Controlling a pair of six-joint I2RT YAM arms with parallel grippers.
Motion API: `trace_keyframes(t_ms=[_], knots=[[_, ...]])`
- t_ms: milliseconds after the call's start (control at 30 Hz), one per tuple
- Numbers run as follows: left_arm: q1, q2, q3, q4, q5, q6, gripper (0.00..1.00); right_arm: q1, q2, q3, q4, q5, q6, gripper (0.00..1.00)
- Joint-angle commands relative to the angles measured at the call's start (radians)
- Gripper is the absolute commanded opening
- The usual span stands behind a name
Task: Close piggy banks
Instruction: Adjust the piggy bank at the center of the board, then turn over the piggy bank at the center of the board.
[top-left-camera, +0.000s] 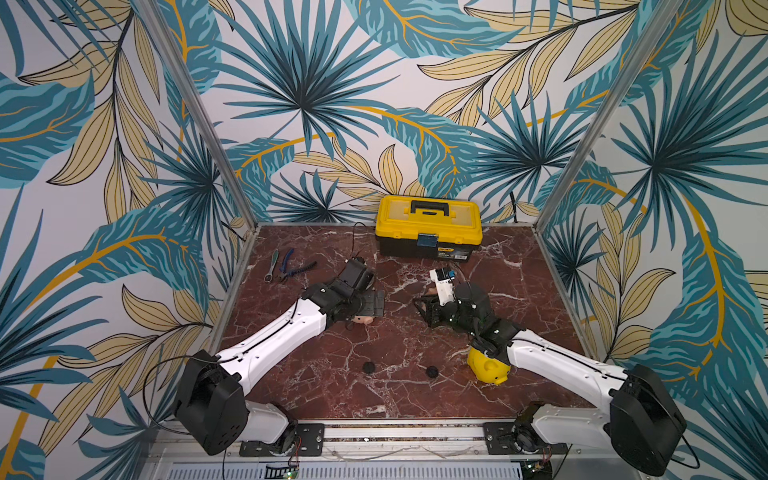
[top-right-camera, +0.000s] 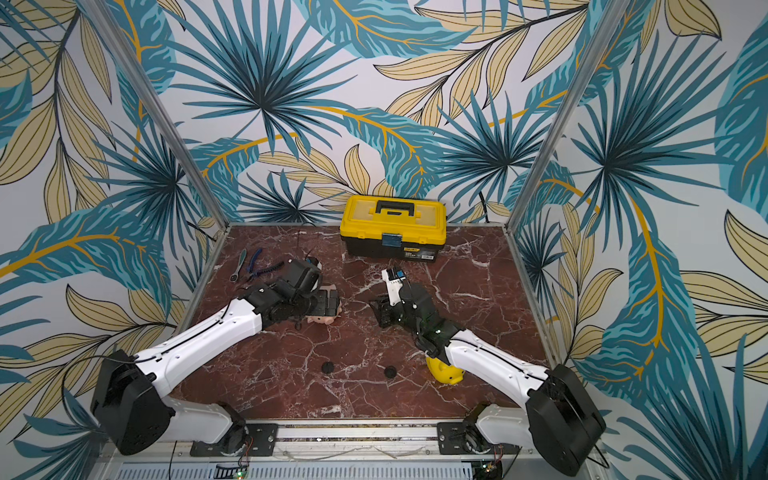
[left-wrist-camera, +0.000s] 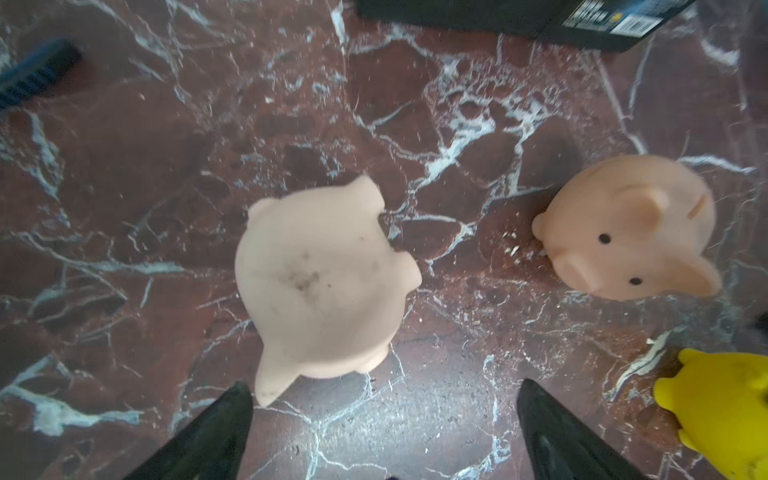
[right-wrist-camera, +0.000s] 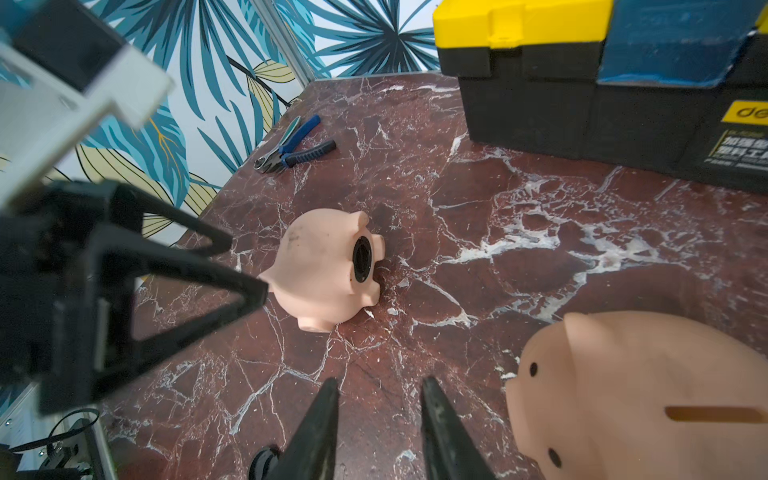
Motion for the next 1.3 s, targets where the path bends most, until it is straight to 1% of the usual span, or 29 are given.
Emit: trace_keyframes(t_ms=[0,100,267,400,500,933,1133,1267], knots=[[-0.028,0.017,-0.069,0.003,-0.077,-0.107,1.0,-0.008,-0.055,0.037,-0.151,0.065,-0.015,0.38],[-0.028,0.045,-0.106,0.044,-0.059,-0.127,0.98,-0.013,-0.097,0.056,-0.223,0.1,-0.013,0.38],[-0.021,0.098,-0.114,0.097,-0.082,-0.111,0.98,-0.017,-0.143,0.076,-0.307,0.14,-0.003,0.39],[0.018,0.142,-0.105,0.146,-0.078,-0.095,0.96,-0.022,-0.145,0.09,-0.343,0.161,0.015,0.39],[0.063,0.168,-0.1,0.191,-0.056,-0.081,0.92,-0.023,-0.145,0.09,-0.379,0.16,0.032,0.39],[0.172,0.327,0.011,0.29,-0.03,-0.001,0.87,-0.032,-0.164,0.09,-0.425,0.184,0.045,0.39],[0.209,0.397,0.084,0.302,-0.017,0.023,0.87,-0.041,-0.189,0.074,-0.445,0.204,0.044,0.39],[0.216,0.421,0.119,0.304,0.004,0.045,0.89,-0.054,-0.207,0.059,-0.447,0.211,0.047,0.39]])
